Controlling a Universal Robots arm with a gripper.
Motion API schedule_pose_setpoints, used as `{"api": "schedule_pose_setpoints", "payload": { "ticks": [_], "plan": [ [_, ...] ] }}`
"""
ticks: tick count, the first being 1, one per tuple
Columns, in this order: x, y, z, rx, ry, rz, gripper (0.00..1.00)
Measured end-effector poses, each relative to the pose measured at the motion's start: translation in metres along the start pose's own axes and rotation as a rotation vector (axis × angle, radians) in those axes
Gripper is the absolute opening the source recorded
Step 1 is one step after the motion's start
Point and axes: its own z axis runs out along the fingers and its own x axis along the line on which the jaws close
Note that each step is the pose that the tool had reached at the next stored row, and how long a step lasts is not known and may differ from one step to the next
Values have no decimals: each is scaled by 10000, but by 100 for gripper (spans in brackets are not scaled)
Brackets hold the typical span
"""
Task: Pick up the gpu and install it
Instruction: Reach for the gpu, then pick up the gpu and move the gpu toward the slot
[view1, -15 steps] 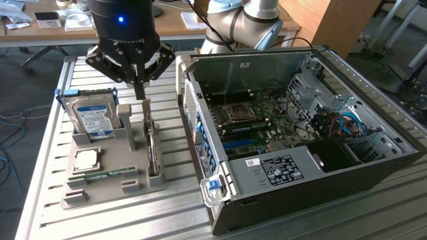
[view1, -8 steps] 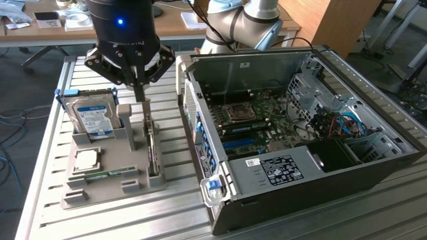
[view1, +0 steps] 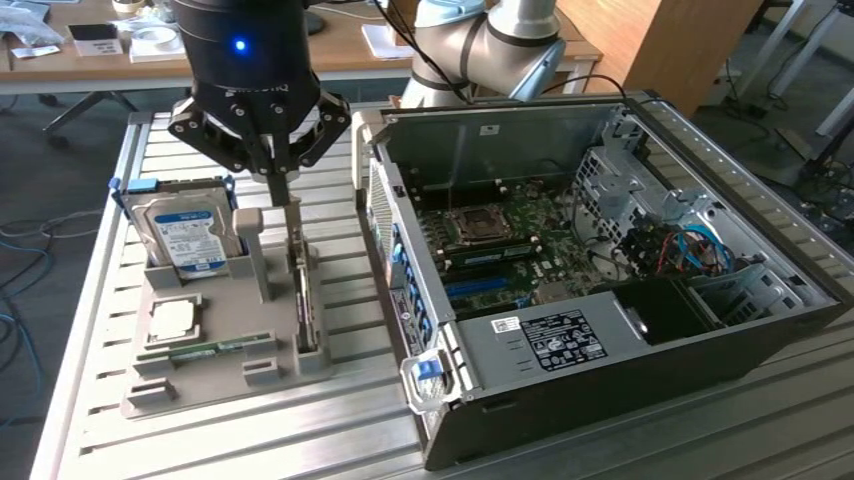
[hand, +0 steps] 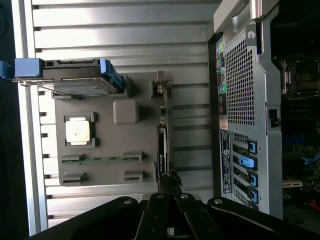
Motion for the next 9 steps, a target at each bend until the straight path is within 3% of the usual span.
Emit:
{"api": "schedule_pose_setpoints", "payload": {
  "ticks": [9],
  "plan": [
    [0, 0, 0, 0, 0, 0, 11]
  ]
}}
